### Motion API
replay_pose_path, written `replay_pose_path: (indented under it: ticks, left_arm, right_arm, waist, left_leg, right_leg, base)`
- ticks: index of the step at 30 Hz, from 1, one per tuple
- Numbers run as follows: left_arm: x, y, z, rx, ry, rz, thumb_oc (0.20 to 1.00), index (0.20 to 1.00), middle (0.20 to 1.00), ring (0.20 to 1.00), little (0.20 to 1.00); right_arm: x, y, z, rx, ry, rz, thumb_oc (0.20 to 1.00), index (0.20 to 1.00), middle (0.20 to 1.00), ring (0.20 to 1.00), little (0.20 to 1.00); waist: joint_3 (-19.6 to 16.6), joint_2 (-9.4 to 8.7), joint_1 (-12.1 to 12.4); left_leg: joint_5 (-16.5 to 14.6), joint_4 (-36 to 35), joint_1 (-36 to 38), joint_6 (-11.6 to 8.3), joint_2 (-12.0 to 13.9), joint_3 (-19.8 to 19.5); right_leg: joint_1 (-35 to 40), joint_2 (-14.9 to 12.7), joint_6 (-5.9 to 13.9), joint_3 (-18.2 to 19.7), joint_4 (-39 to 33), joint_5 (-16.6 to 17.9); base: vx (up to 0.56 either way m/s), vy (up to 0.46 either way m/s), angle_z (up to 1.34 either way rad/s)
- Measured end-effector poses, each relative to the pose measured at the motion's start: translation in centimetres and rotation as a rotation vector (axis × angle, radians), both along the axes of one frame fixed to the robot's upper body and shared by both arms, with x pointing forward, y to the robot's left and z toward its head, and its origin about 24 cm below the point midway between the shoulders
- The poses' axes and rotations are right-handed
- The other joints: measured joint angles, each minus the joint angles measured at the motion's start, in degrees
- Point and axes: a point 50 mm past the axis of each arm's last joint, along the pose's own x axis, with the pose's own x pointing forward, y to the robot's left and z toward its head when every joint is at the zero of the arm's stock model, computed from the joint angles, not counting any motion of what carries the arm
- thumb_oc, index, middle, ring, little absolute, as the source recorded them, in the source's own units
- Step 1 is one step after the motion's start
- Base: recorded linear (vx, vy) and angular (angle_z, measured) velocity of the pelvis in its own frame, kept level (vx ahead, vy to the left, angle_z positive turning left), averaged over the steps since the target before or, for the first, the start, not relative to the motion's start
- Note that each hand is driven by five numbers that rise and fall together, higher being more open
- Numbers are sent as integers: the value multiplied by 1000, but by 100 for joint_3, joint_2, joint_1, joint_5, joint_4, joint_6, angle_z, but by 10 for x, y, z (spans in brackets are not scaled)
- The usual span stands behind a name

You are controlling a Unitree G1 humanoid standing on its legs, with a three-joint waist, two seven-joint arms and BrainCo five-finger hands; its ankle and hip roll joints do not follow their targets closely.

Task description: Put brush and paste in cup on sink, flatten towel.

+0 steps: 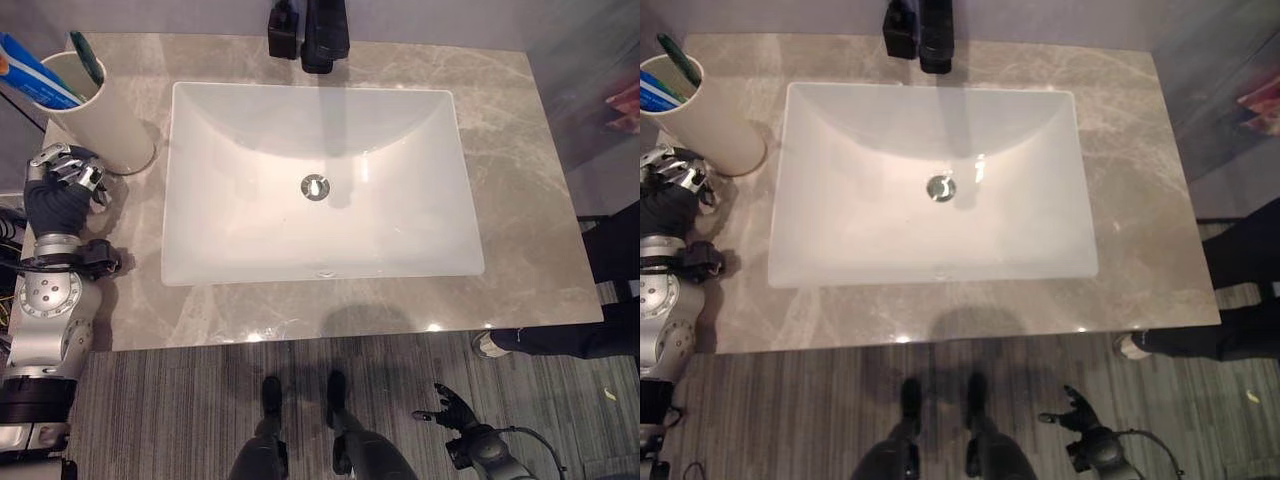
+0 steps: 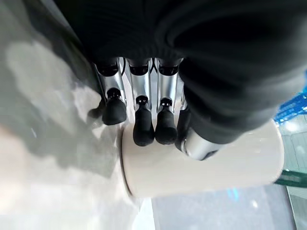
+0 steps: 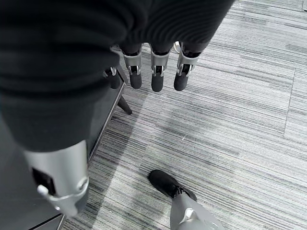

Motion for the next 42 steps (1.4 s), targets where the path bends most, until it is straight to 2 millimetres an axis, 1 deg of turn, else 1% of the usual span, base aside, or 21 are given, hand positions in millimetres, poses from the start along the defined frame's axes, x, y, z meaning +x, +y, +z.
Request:
replay_pose_path:
  ticks: [2,3,5,6,8,10,11,14,20,21,23,28,34,37,42]
  left_arm:
    - [-2,0,-1,1,3,-1,200,200,200,200,200]
    - [-6,0,-4,3,8,-1,200,200,200,200,200]
    - [-19,-3,-13,23,20,-9,200,200,200,200,200]
    - [-30,-3,-25,25,59,-11,200,200,200,200,200]
    - [-43,-6,-34,14,72,-28,200,200,200,200,200]
    - [-46,-7,-38,22,93,-43,200,200,200,200,200]
    - [-48,-6,-40,22,103,-40,200,200,200,200,200]
    - [-56,-7,-46,30,129,-59,200,200,200,200,200]
    - [-52,-9,-43,36,125,-81,200,200,200,200,200]
    - [-48,-11,-36,42,101,-91,200,200,200,200,200]
    - [-43,-12,-28,55,76,-101,200,200,200,200,200]
    - [-30,-11,-15,49,30,-92,200,200,200,200,200]
    - [-16,-8,-13,88,74,-82,200,200,200,200,200]
    - [-13,-9,-6,88,49,-80,200,200,200,200,200]
    - [-3,-8,5,89,42,-89,200,200,200,200,200]
  right_arm:
    - [0,1,0,3,0,-1,1000,1000,1000,1000,1000]
    - [1,2,0,5,-3,1,1000,1000,1000,1000,1000]
    - [1,2,0,6,-2,0,1000,1000,1000,1000,1000]
    - [1,3,0,8,-3,0,1000,1000,1000,1000,1000]
    - [1,3,0,8,-3,0,1000,1000,1000,1000,1000]
    - [-1,2,-2,5,8,-5,1000,1000,1000,1000,1000]
    - [-2,1,-2,4,10,-6,1000,1000,1000,1000,1000]
    - [-5,0,-2,9,9,-16,1000,1000,1000,1000,1000]
    - [-9,-2,-5,2,29,-22,1000,1000,1000,1000,1000]
    - [-9,-2,-5,3,31,-22,1000,1000,1000,1000,1000]
    - [-9,-2,-5,2,31,-22,1000,1000,1000,1000,1000]
    - [-9,-2,-5,3,33,-21,1000,1000,1000,1000,1000]
    - [-12,-4,-6,-3,46,-25,1000,1000,1000,1000,1000]
    - [-10,-3,-5,0,39,-21,1000,1000,1000,1000,1000]
    - [-8,-2,-5,3,35,-18,1000,1000,1000,1000,1000]
  waist:
    - [0,0,1]
    - [0,0,-1]
    - [0,1,6]
    - [1,2,33]
    - [1,5,52]
    - [-1,9,180]
    - [-6,18,205]
    - [-22,45,207]
    - [-108,141,202]
    - [-112,151,194]
    - [-110,155,178]
    - [-109,159,153]
    - [-110,157,127]
    - [-110,156,84]
    - [-110,156,6]
  left_leg:
    - [0,0,4,0,3,4]
    - [0,0,9,0,5,5]
    - [0,0,53,0,5,5]
    - [-1,0,149,0,14,-10]
    - [-4,-2,190,-3,14,-17]
    - [3,-2,188,-11,17,-19]
    - [6,-2,184,-16,18,-26]
    - [12,-2,153,-27,17,-43]
    - [52,0,-4,-28,15,-60]
    - [64,2,-46,-25,16,-58]
    - [64,37,-79,-24,17,-63]
    - [64,44,-85,-25,22,-67]
    - [64,38,-107,-25,26,-46]
    - [64,39,-176,-25,28,-34]
    - [65,34,-218,-25,39,-23]
  right_leg:
    - [1,2,0,7,0,0]
    - [6,3,-1,8,1,1]
    - [42,3,-1,26,0,0]
    - [143,8,0,30,0,-1]
    - [185,8,5,34,-2,-8]
    - [178,13,-2,39,-2,-2]
    - [179,14,-3,39,-3,-2]
    - [154,13,-6,30,-11,0]
    - [8,16,-47,12,-1,50]
    - [-38,19,-52,10,0,62]
    - [-55,19,-55,0,0,64]
    - [-58,21,-56,-7,-1,64]
    - [-92,27,-59,18,-2,72]
    - [-158,31,-61,34,-1,82]
    - [-216,41,-64,41,0,89]
  base:
    - [0,0,0]
    - [0,0,0]
    - [0,0,0]
    - [0,0,0]
    - [0,0,0]
    - [0,0,0]
    - [0,0,0]
    - [-4,-2,2]
    - [-2,-1,1]
    - [0,0,0]
    - [0,0,0]
    - [0,0,0]
    - [3,-1,-1]
    - [5,0,-1]
    - [0,0,0]
